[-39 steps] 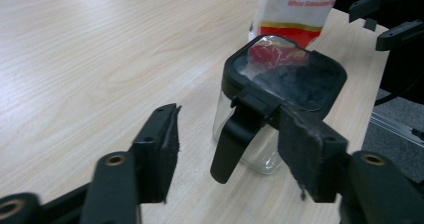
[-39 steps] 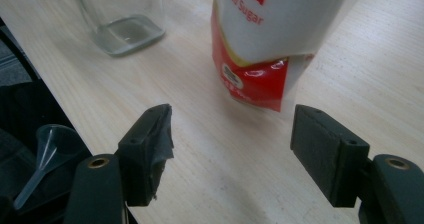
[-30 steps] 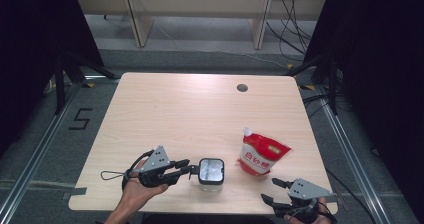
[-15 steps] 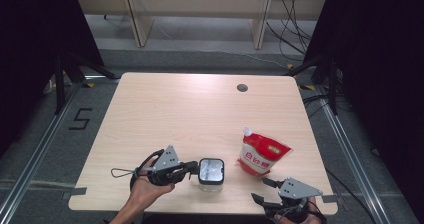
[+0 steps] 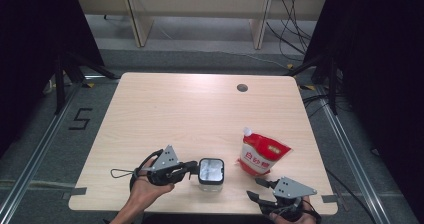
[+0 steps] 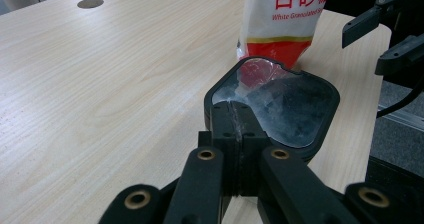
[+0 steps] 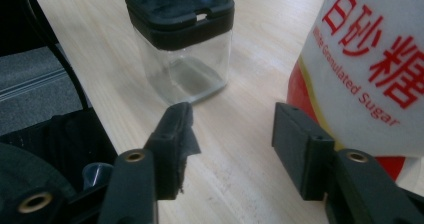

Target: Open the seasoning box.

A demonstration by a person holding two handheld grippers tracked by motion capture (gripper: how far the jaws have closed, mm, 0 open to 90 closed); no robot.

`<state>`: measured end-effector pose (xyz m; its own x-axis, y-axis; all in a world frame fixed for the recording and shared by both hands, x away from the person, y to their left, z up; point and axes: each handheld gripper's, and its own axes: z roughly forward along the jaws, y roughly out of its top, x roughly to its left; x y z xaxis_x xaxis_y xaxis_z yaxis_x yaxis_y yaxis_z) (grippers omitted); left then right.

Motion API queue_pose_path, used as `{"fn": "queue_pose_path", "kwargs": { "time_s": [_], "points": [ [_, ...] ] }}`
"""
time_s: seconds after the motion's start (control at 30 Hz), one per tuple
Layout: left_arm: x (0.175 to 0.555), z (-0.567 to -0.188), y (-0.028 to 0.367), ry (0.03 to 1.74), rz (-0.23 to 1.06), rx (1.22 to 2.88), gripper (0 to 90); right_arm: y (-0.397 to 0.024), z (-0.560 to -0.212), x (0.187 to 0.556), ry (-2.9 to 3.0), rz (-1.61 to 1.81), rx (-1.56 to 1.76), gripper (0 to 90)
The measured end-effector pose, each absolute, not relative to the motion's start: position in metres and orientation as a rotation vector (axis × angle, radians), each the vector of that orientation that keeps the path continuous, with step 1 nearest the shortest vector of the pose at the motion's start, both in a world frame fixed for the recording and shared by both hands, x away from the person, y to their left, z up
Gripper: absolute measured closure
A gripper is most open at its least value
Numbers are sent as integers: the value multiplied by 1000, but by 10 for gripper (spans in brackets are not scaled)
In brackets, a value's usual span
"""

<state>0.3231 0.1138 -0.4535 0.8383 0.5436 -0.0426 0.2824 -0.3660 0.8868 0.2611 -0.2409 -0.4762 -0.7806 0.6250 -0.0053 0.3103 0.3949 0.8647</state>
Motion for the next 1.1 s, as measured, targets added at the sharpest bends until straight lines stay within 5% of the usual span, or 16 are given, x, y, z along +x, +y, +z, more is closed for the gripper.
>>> {"fn": "queue_pose_path", "kwargs": {
  "time_s": [1.1],
  "points": [
    [323,-458,118,636,286,1927,889,-196,-474,279,2326,1388,631,775]
  ]
}}
